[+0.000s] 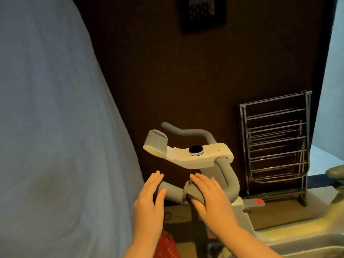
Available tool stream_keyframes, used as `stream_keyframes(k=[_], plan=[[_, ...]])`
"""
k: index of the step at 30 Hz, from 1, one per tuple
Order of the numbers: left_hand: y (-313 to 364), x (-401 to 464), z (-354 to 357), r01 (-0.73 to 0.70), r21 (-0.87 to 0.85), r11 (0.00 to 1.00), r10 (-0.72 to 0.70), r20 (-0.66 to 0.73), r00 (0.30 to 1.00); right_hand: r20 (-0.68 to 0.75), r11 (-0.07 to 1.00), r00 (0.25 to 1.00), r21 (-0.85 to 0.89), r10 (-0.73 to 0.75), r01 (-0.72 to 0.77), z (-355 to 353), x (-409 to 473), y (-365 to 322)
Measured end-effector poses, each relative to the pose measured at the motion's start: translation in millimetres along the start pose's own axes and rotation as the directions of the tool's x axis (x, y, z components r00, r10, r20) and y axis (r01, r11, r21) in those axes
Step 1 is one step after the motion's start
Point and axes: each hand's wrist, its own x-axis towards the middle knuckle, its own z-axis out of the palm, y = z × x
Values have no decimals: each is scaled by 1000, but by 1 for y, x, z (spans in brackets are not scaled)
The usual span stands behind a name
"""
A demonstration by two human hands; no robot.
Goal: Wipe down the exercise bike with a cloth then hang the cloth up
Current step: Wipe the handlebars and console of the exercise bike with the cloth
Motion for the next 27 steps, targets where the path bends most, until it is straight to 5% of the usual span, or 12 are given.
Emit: stream_keyframes(k=[5,10,15,20,27], plan=[[-5,1,-2,87,-212,973,-95,-31,995,-90,990,996,137,21,-9,21,7,-43],[-9,2,-10,49,-157,986,-38,72,997,30,994,998,84,60,-62,14,5,-26],[-14,5,-15,-36,-117,992,49,110,993,-131,995,990,87,57,-45,34,14,-65],[-20,10,-24,-73,-130,989,97,182,979,-55,995,998,95,-24,29,32,7,-53],[-26,11,-25,-64,-189,980,100,191,976,-165,985,986,171,23,6,51,6,-87]])
